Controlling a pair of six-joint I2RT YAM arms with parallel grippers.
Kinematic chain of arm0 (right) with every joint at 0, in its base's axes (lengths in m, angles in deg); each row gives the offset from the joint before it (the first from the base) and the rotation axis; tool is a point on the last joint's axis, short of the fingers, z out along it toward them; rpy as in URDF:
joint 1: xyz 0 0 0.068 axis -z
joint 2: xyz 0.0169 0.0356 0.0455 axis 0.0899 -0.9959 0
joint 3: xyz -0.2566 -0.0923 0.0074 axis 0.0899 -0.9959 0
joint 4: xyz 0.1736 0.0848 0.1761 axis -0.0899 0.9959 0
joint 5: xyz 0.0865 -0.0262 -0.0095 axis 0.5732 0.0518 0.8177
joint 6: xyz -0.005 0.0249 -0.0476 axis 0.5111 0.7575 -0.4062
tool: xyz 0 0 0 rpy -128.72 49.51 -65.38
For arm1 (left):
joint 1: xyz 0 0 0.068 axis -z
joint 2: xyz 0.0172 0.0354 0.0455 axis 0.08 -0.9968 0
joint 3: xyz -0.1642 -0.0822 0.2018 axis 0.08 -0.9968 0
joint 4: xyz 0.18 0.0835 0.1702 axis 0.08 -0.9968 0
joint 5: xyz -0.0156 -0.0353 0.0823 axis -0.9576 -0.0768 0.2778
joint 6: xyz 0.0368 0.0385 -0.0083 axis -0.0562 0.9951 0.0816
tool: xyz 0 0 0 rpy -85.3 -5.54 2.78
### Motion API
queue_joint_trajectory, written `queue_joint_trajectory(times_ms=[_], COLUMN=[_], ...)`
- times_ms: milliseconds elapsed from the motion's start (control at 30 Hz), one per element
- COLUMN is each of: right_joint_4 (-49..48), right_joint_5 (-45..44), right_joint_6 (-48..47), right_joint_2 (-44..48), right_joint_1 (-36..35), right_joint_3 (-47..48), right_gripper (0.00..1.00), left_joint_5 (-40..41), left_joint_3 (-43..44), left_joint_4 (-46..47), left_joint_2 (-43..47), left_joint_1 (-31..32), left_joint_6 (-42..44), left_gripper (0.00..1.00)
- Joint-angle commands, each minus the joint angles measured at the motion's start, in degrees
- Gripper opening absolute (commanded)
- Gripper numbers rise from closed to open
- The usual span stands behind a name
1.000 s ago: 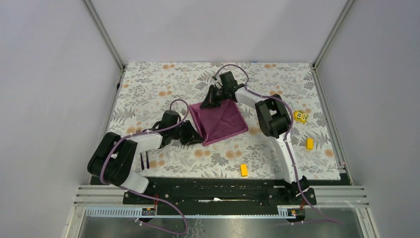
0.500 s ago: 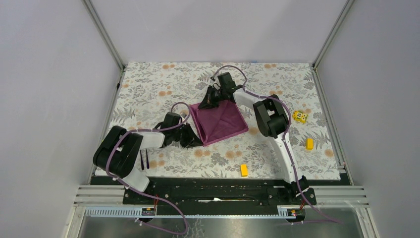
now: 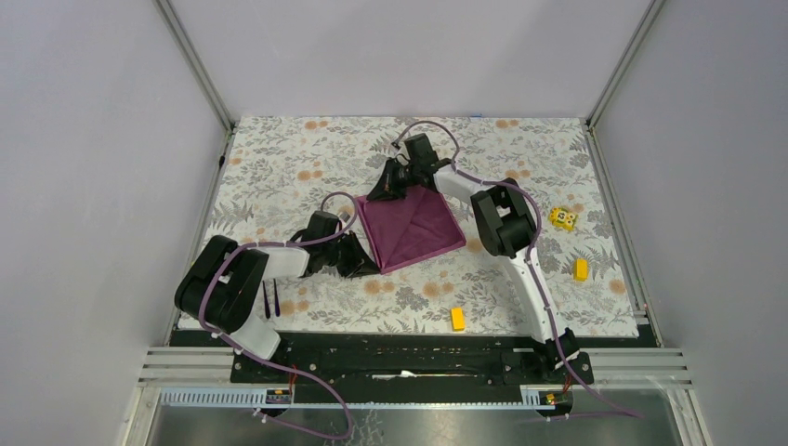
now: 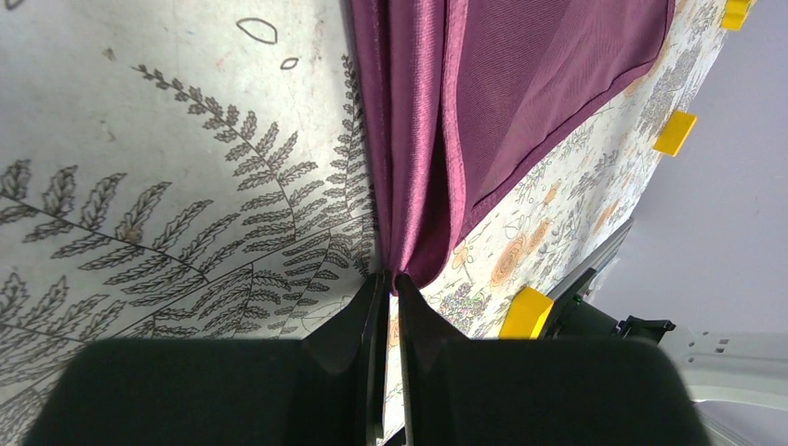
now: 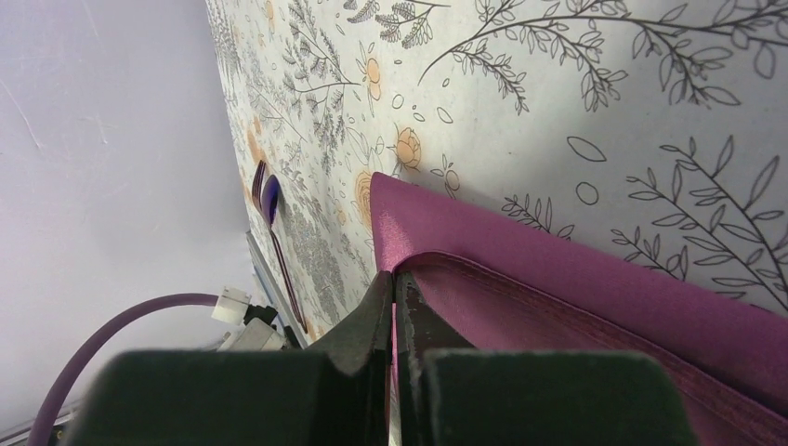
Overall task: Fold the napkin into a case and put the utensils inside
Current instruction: Fold the top corner of the square-folded napkin at the center of the board.
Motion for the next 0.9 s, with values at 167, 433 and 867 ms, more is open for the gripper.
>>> queue_joint_trajectory(times_ms=[167,433,867], right_joint_4=[-2.7,-5.4,-5.8], right_joint_5=[2.2,2.6,2.0], right_joint_6=[0.9,1.6,2.5], right_joint_2=[-1.4,-2.8,-6.2], right_joint_1=[-1.6,-2.0,-2.0], right_joint_3=[3.0,4.1,7.9], right_gripper=[0.0,0.0,0.0], left_joint_5=[2.0,2.0,1.7], left_joint_3=[-1.0,-1.5,-2.3], left_joint_4=[-0.6,-0.4,0.5], left_joint_2=[-1.2,-1.2,-1.5], left_joint_1=[-0.3,-0.3,-0.2], left_joint_6=[1.9,1.9,1.6], left_gripper=[0.12,0.11,0.1])
